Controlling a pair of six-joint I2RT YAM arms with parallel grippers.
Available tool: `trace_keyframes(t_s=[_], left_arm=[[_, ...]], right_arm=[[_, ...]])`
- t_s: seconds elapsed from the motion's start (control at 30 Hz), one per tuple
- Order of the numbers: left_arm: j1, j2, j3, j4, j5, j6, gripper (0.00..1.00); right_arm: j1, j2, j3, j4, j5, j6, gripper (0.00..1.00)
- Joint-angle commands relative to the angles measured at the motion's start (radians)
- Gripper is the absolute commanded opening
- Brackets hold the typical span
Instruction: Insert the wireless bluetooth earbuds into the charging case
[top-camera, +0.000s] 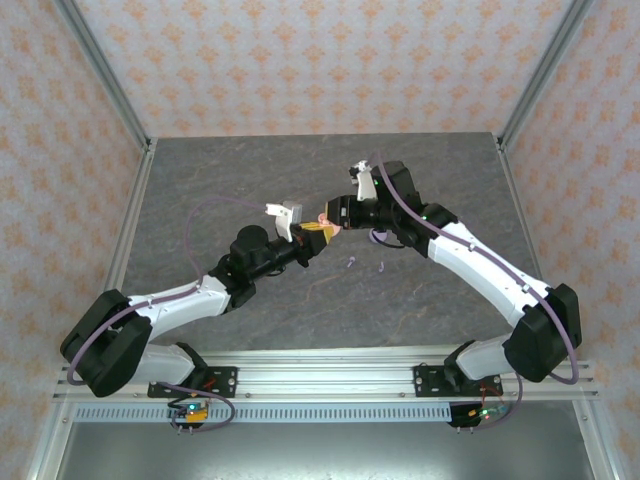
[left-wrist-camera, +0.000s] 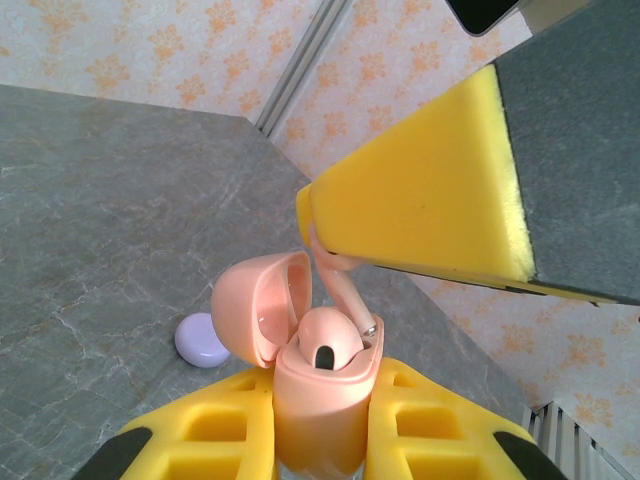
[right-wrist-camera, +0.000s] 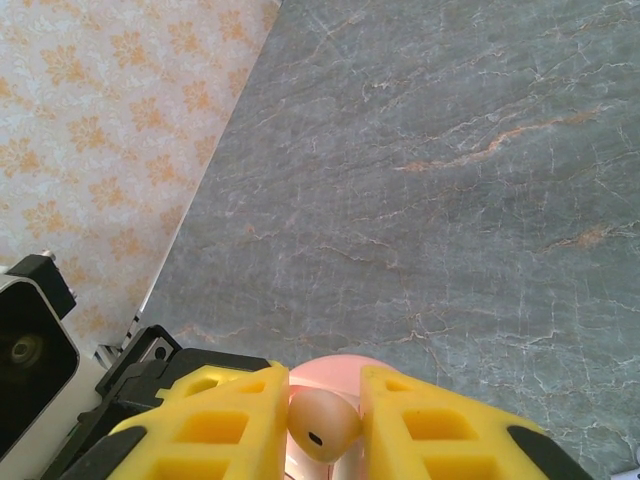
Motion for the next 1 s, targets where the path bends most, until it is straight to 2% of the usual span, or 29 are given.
trace_keyframes(t_s=[0.0,0.37,0.97], left_arm=[[-0.004,-0.026,0.031,0.032,-0.018,0.006,0.01],[-0.005,-0.025,0.033,0.024,-0.019,0.005,0.01],[-0.005,-0.029,0.036,0.023,-0.073,-0.012,0.01]], right_arm=[[0.011,0.004,-0.017,-0.011,0.017,-0.015,0.25],[0.013,-0.015,-0.047,0.047,0.070,0.031,0.24],[0.016,-0.044,-0.088,0.042,0.039,0.023,0.24]])
